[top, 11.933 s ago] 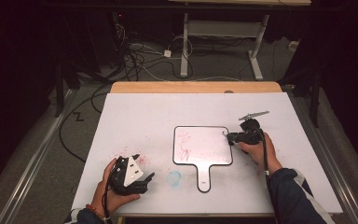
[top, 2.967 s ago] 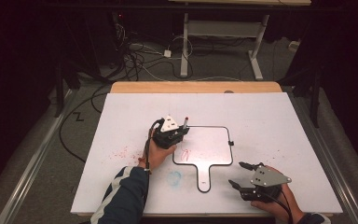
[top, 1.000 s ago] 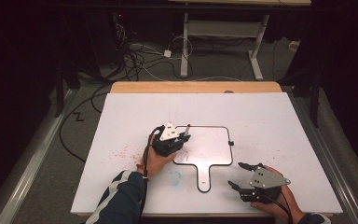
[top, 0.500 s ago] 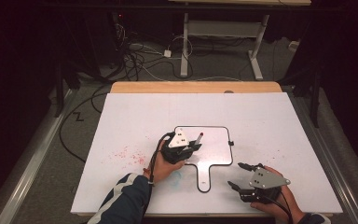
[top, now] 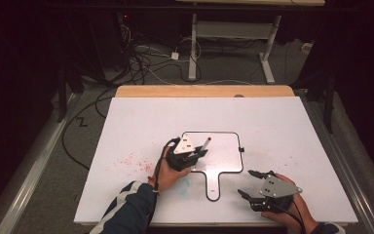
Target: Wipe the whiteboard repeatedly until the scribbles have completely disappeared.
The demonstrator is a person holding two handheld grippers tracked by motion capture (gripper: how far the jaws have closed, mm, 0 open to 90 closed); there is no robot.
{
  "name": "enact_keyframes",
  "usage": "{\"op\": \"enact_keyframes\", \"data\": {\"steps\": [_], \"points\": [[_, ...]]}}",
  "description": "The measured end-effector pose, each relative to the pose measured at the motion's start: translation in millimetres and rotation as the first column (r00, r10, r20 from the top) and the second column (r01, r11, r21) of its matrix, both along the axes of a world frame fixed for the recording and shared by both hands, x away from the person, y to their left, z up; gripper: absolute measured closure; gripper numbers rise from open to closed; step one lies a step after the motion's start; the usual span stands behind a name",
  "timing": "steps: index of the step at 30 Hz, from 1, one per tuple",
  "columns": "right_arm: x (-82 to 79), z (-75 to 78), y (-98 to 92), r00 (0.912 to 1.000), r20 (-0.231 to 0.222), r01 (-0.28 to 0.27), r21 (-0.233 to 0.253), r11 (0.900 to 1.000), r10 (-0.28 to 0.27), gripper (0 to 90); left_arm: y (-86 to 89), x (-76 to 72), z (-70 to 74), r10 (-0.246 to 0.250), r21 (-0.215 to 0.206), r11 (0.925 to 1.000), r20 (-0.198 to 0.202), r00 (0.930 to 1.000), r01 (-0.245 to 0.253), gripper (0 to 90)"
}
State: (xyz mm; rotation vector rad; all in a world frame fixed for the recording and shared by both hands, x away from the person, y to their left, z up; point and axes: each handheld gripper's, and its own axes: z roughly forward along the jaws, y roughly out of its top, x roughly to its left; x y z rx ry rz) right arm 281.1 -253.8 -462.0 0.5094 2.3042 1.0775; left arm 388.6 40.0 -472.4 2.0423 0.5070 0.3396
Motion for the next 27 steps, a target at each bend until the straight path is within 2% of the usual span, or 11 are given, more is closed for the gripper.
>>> {"op": "enact_keyframes", "data": {"steps": [4,7,9,10,12,15,19,20,21,22,27], "points": [[-1.4,-0.4,1.3,0.9999,0.011,-0.003,-0.014,1.000,0.003,31.7,-4.6,-2.0,-0.5,-0.007,0.025,0.9997,0.016,0.9998,0.007,78.5],[-2.5,-0.9,1.9,0.9999,0.015,-0.007,-0.024,1.000,0.008,31.7,6.2,5.8,-1.6,0.034,0.031,0.9989,0.024,0.9991,-0.035,78.5],[-2.9,-0.8,1.5,0.9998,0.017,-0.004,-0.027,1.000,0.005,31.6,16.1,13.6,-2.1,0.077,0.017,0.9968,0.009,0.9970,-0.077,78.5],[-3.1,-0.6,1.2,0.9998,0.020,-0.004,-0.027,1.000,0.004,31.6,19.3,16.0,-1.8,0.095,0.024,0.9952,0.012,0.9954,-0.095,78.5],[-3.0,-0.1,0.7,0.9998,0.022,-0.003,-0.024,1.000,0.004,31.6,22.9,18.4,-1.5,0.104,0.014,0.9944,-0.005,0.9945,-0.104,78.5],[-2.6,-0.4,1.3,0.9998,0.020,-0.005,-0.026,1.000,0.006,31.7,17.1,13.4,-0.5,0.064,0.001,0.9979,-0.034,0.9973,-0.064,78.5],[-0.6,-0.9,0.7,0.9999,0.010,0.006,-0.024,1.000,-0.006,31.8,2.6,-1.5,2.5,-0.016,0.029,0.9994,-0.019,0.9997,0.016,78.5],[0.3,-0.5,0.2,0.9999,0.013,0.011,-0.020,1.000,-0.011,31.9,1.2,-3.7,2.9,-0.024,0.023,0.9994,-0.024,0.9994,0.025,78.5],[1.6,0.0,-0.3,0.9998,0.010,0.016,-0.013,1.000,-0.016,31.9,-3.0,-8.5,1.4,-0.012,-0.028,0.9996,-0.057,0.9983,0.011,78.5],[2.9,0.5,-0.8,0.9997,0.008,0.021,-0.007,1.000,-0.021,31.9,-0.6,-7.4,3.6,-0.035,0.031,0.9989,-0.019,0.9992,0.035,78.4],[5.8,2.6,-1.2,0.9992,0.004,0.039,0.007,0.999,-0.039,31.9,5.4,-11.5,7.8,-0.032,0.031,0.9990,-0.005,0.9995,0.032,78.4]]}}
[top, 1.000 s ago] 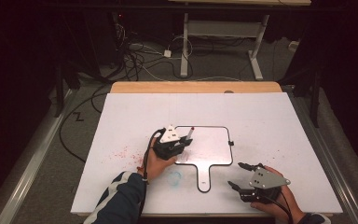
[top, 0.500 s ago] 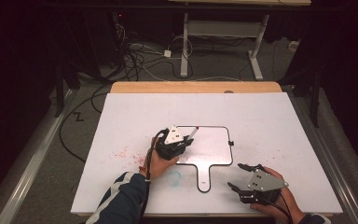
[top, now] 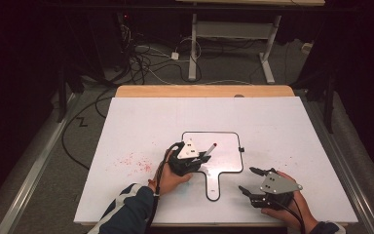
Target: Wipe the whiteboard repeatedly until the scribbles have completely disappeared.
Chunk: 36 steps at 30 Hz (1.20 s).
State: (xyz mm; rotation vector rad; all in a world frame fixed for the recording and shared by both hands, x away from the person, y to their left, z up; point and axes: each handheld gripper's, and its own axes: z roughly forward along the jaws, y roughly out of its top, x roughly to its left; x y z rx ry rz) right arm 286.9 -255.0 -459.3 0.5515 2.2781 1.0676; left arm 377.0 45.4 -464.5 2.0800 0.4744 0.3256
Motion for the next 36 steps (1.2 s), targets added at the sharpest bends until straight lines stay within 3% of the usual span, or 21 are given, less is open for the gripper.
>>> {"op": "enact_keyframes", "data": {"steps": [5,6,7,12,13,14,16,18,22,25,29,33,35,36], "points": [[3.8,2.1,2.5,1.0000,-0.001,0.005,0.012,1.000,-0.005,31.9,4.5,-1.5,4.8,0.003,-0.022,0.9998,0.009,1.0000,-0.003,78.4],[4.9,2.6,3.0,1.0000,-0.004,0.008,0.018,1.000,-0.008,31.9,0.3,-4.8,2.6,0.027,-0.092,0.9953,-0.031,0.9992,-0.030,78.4],[6.3,3.2,3.3,1.0000,-0.003,0.006,0.023,1.000,-0.006,32.0,4.8,-1.3,5.2,0.001,-0.019,0.9998,0.015,0.9999,-0.001,78.3],[13.1,6.8,5.9,0.9997,-0.017,0.020,0.066,0.998,-0.019,33.6,6.0,-2.8,6.9,0.001,-0.031,0.9995,0.027,0.9996,0.000,78.3],[14.9,8.1,7.2,0.9996,-0.020,0.022,0.074,0.997,-0.020,34.0,1.5,-6.6,5.3,0.024,-0.102,0.9945,-0.011,0.9996,-0.025,78.3],[16.6,9.9,8.4,0.9997,-0.018,0.019,0.084,0.996,-0.018,34.6,5.1,-4.1,8.1,0.000,-0.038,0.9993,0.029,0.9996,0.001,78.3],[19.8,14.4,10.8,0.9997,-0.020,0.016,0.119,0.993,-0.013,37.1,3.2,-6.1,8.5,-0.005,-0.042,0.9991,0.028,0.9996,0.007,78.3],[24.9,20.3,13.2,0.9996,-0.030,0.009,0.170,0.985,-0.004,39.5,0.6,-7.6,8.3,-0.011,-0.047,0.9988,0.027,0.9996,0.012,78.3],[41.9,34.4,27.0,0.9964,-0.077,-0.010,0.286,0.958,0.033,37.6,-6.1,-10.1,8.1,-0.026,-0.057,0.9980,0.031,0.9992,0.027,78.2],[53.4,38.2,45.4,0.9906,-0.115,-0.035,0.316,0.948,0.075,38.8,-9.7,-13.7,8.1,-0.038,-0.059,0.9974,0.037,0.9986,0.041,78.2],[63.0,35.0,66.8,0.9842,-0.142,-0.053,0.332,0.942,0.105,47.4,-9.6,-17.6,9.5,-0.046,-0.056,0.9973,0.048,0.9978,0.049,78.2],[67.8,34.7,77.5,0.9815,-0.142,-0.071,0.357,0.931,0.129,67.9,-7.1,-17.1,10.1,-0.038,-0.051,0.9979,0.050,0.9980,0.041,78.1],[69.2,36.7,81.1,0.9849,-0.125,-0.069,0.350,0.934,0.119,77.2,-5.0,-16.3,10.2,-0.028,-0.051,0.9982,0.052,0.9982,0.031,77.9],[70.8,37.6,82.0,0.9825,-0.132,-0.077,0.357,0.931,0.132,79.4,-3.6,-15.9,10.3,-0.018,-0.047,0.9987,0.052,0.9985,0.021,77.1]]}}
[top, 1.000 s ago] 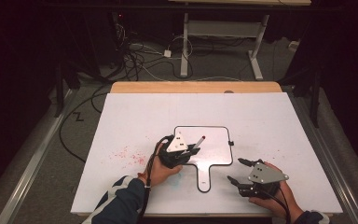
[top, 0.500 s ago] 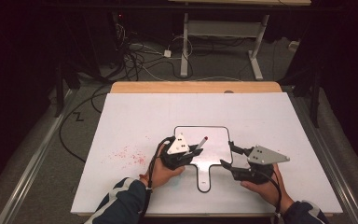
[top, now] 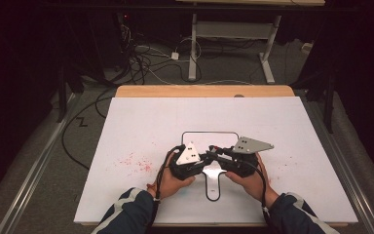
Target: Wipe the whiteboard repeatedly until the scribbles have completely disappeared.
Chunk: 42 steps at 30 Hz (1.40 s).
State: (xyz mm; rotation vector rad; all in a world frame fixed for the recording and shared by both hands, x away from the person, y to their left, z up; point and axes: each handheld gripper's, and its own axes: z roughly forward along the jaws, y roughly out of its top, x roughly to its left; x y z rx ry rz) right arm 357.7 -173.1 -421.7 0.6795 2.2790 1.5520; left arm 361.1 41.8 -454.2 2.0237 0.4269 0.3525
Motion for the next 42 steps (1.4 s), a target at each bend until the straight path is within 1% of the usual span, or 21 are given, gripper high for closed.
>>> {"op": "enact_keyframes", "data": {"steps": [2,5,8,9,12,15,17,18,20,21,23,26,28,30,31,33,35,36,38,40,42], "points": [[1.3,1.7,3.9,0.9999,0.014,0.003,-0.012,1.000,-0.003,81.3,4.8,0.7,-0.3,0.028,0.018,0.9995,-0.011,0.9995,-0.028,65.3],[5.3,4.0,10.0,0.9996,0.028,0.006,-0.030,1.000,-0.005,81.5,19.8,-1.4,2.7,0.083,0.096,0.9920,-0.008,0.9965,-0.082,43.5],[10.8,3.5,18.3,0.9994,0.034,0.003,-0.048,0.999,-0.001,81.5,47.4,-8.1,10.0,0.169,0.071,0.9834,-0.015,0.9855,-0.167,28.6],[11.8,2.6,23.1,0.9986,0.053,0.006,-0.079,0.997,-0.001,81.5,57.1,-12.0,11.6,0.198,0.070,0.9777,-0.001,0.9801,-0.198,26.4],[16.3,-2.4,38.1,0.9981,0.051,-0.026,-0.160,0.987,0.034,81.5,83.7,-24.9,12.6,0.265,0.098,0.9589,0.030,0.9639,-0.266,22.8],[19.6,-3.2,48.7,0.9972,0.035,-0.058,-0.182,0.982,0.066,81.6,107.6,-37.7,9.4,0.324,0.124,0.9363,0.054,0.9444,-0.329,20.9],[18.3,-0.5,53.1,0.9955,0.036,-0.078,-0.215,0.974,0.088,81.7,121.9,-45.8,6.2,0.348,0.123,0.9283,0.045,0.9363,-0.351,20.8],[17.9,0.7,54.1,0.9947,0.047,-0.078,-0.236,0.969,0.092,81.7,128.0,-49.6,4.5,0.360,0.121,0.9247,0.033,0.9326,-0.361,20.7],[19.1,2.9,55.2,0.9952,0.087,-0.017,-0.290,0.957,0.044,81.8,137.8,-56.2,1.5,0.383,0.118,0.9159,0.026,0.9232,-0.384,19.8],[20.7,3.2,55.2,0.9939,0.108,0.014,-0.313,0.950,0.021,81.7,141.9,-59.0,0.4,0.386,0.117,0.9151,0.020,0.9221,-0.386,19.8],[24.9,2.8,53.9,0.9957,0.093,0.023,-0.296,0.955,0.005,81.8,147.6,-64.0,-1.2,0.396,0.121,0.9104,0.020,0.9180,-0.396,19.1],[19.9,5.2,56.7,0.9964,0.005,-0.080,-0.258,0.963,0.084,81.8,151.7,-69.4,-1.8,0.405,0.113,0.9070,0.029,0.9138,-0.406,19.0],[15.1,6.5,59.6,0.9954,0.019,-0.084,-0.285,0.955,0.094,81.8,152.6,-70.2,-1.7,0.408,0.115,0.9052,0.033,0.9123,-0.409,19.1],[16.8,7.7,59.0,0.9967,0.062,-0.029,-0.333,0.942,0.053,81.8,151.9,-70.2,-2.0,0.408,0.119,0.9044,0.038,0.9122,-0.410,19.0],[19.1,8.2,57.0,0.9979,0.051,-0.021,-0.326,0.945,0.040,81.7,151.5,-70.2,-2.4,0.408,0.121,0.9043,0.039,0.9122,-0.409,19.1],[19.2,8.5,54.8,0.9975,0.006,-0.065,-0.296,0.953,0.070,81.8,150.1,-69.7,-3.7,0.400,0.131,0.9064,0.038,0.9155,-0.402,19.0],[13.0,8.8,57.2,0.9920,-0.025,-0.126,-0.283,0.951,0.124,81.7,148.6,-69.6,-4.7,0.396,0.145,0.9054,0.046,0.9169,-0.399,19.1],[10.1,9.1,58.7,0.9904,-0.019,-0.137,-0.293,0.946,0.137,81.8,148.2,-69.6,-4.9,0.395,0.146,0.9058,0.045,0.9174,-0.398,19.1],[9.6,9.2,59.6,0.9916,0.000,-0.123,-0.307,0.944,0.129,81.8,147.1,-69.6,-5.6,0.393,0.143,0.9075,0.043,0.9186,-0.395,19.1],[14.1,7.5,58.7,0.9952,0.072,-0.038,-0.343,0.938,0.066,81.8,146.1,-69.9,-5.8,0.390,0.150,0.9071,0.050,0.9194,-0.393,19.0],[21.0,6.0,54.8,0.9980,0.046,-0.027,-0.301,0.953,0.043,81.8,145.6,-69.7,-5.9,0.388,0.147,0.9089,0.047,0.9205,-0.390,19.0]]}}
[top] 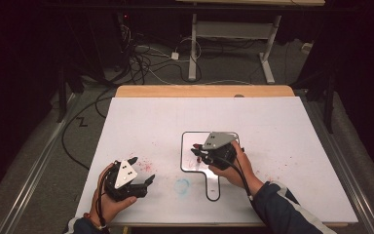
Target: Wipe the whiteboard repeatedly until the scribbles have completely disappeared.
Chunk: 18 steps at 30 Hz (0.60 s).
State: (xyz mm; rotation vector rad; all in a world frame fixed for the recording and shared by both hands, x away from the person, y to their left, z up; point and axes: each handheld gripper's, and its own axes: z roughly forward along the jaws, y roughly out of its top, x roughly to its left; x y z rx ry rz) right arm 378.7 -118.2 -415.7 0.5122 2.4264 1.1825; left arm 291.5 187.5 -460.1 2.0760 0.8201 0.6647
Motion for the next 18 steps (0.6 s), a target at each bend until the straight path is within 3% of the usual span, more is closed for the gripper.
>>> {"op": "enact_keyframes", "data": {"steps": [1,3,5,8,11,14,16,18], "points": [[0.5,-0.3,-0.2,1.0000,-0.004,-0.004,0.008,1.000,0.004,81.7,0.1,0.6,0.2,-0.004,0.003,1.0000,0.012,0.9999,0.004,19.0],[-1.1,-1.0,2.1,0.9971,-0.047,-0.058,0.044,0.997,0.060,81.7,-0.4,0.7,-0.1,-0.004,-0.005,1.0000,-0.002,1.0000,0.004,19.0],[-3.1,-0.7,7.2,0.9974,-0.026,-0.067,0.024,0.997,0.068,81.7,-1.0,1.1,-0.4,-0.006,0.001,1.0000,-0.003,1.0000,0.006,19.0],[4.1,-0.5,8.8,0.9985,0.050,0.024,-0.043,0.999,-0.021,81.8,-1.8,1.0,-0.3,-0.012,0.006,0.9999,-0.004,0.9999,0.012,19.1],[12.2,0.1,2.1,0.9968,-0.005,0.080,0.004,0.997,-0.080,81.7,-1.5,1.4,-0.6,-0.016,0.005,0.9999,-0.006,0.9999,0.016,19.1],[6.1,-0.8,4.1,0.9981,-0.062,0.002,0.053,0.999,0.001,81.7,-1.3,2.1,-1.1,-0.015,-0.001,0.9999,-0.010,0.9998,0.015,19.1],[5.3,-1.1,5.5,0.9993,-0.038,0.004,0.042,0.999,-0.002,81.7,-1.5,1.9,-1.3,-0.019,0.001,0.9998,-0.009,0.9998,0.019,19.1],[9.4,-2.1,5.2,0.9966,0.035,0.074,-0.004,0.997,-0.074,81.8,-2.0,1.7,-1.9,-0.017,0.004,0.9998,-0.011,0.9998,0.017,19.0]]}}
